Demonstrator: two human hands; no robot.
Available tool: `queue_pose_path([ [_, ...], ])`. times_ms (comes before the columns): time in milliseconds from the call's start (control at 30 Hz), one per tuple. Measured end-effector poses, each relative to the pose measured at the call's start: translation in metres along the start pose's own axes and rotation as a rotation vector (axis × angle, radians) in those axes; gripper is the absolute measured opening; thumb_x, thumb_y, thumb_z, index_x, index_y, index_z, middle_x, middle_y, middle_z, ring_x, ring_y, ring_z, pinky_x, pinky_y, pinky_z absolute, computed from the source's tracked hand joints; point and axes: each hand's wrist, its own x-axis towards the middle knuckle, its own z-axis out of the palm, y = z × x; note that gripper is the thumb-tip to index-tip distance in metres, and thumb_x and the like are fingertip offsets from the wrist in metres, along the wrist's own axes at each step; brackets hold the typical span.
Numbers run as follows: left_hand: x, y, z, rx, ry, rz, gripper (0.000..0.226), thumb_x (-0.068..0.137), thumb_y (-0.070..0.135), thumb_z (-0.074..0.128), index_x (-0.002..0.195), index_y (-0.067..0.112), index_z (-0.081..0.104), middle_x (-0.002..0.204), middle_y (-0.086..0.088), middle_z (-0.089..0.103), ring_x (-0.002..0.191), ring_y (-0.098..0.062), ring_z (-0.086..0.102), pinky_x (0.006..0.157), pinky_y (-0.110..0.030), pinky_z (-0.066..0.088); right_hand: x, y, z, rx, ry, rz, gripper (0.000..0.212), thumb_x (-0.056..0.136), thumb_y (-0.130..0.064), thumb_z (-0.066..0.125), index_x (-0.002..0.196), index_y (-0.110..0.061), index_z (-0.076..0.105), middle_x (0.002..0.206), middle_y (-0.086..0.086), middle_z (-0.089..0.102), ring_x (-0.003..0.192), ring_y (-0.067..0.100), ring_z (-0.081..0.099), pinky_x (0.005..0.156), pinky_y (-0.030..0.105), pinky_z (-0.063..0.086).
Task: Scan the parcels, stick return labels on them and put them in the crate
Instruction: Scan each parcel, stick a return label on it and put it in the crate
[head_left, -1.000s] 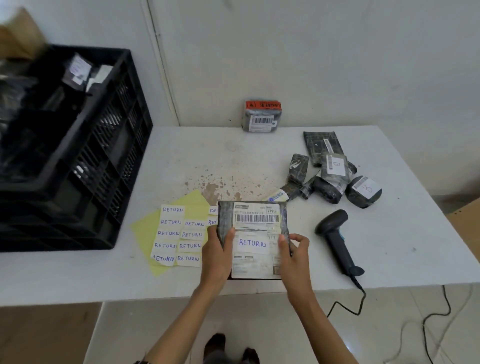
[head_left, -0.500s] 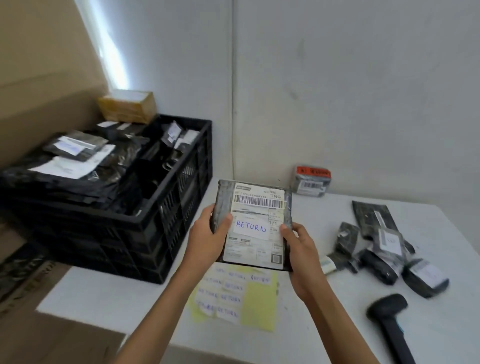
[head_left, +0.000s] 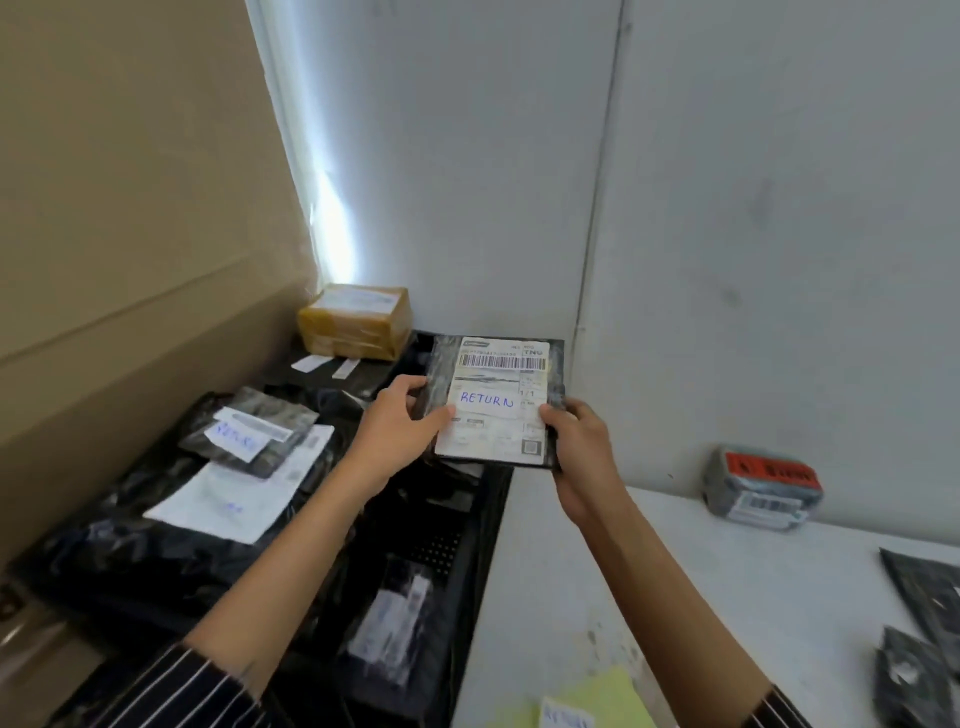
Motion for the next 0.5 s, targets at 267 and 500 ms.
queue_pose_path([
  [267,0.107,-0.024,-0.002,0.121,-0.280,-0.014,0.104,0.051,0.043,0.090,0.137,0.015,0.039,0.137,-0.005,0.046,0.125,-0.019,0.043,0.103,-0.028,0.035,0.124,0.021,0.063,-0.581,0.171,-0.184,0.024,0.098,-0.016,0.040,0.116,-0.003,0.046,0.116,0.012,0.058,0.098,0.024,0.058,0.084,0.034,0.048],
  [500,0.151,-0.036,0.000,0.500,-0.408,0.073,0.081,0.080,0.038,0.072,0.144,0.013,0.029,0.137,-0.017,0.036,0.131,-0.034,0.032,0.110,-0.034,0.025,0.172,0.042,0.068,-1.394,0.198,-0.241,0.038,0.098,-0.028,0.036,0.123,0.000,0.048,0.133,0.018,0.039,0.122,0.033,0.039,0.100,0.039,0.030],
])
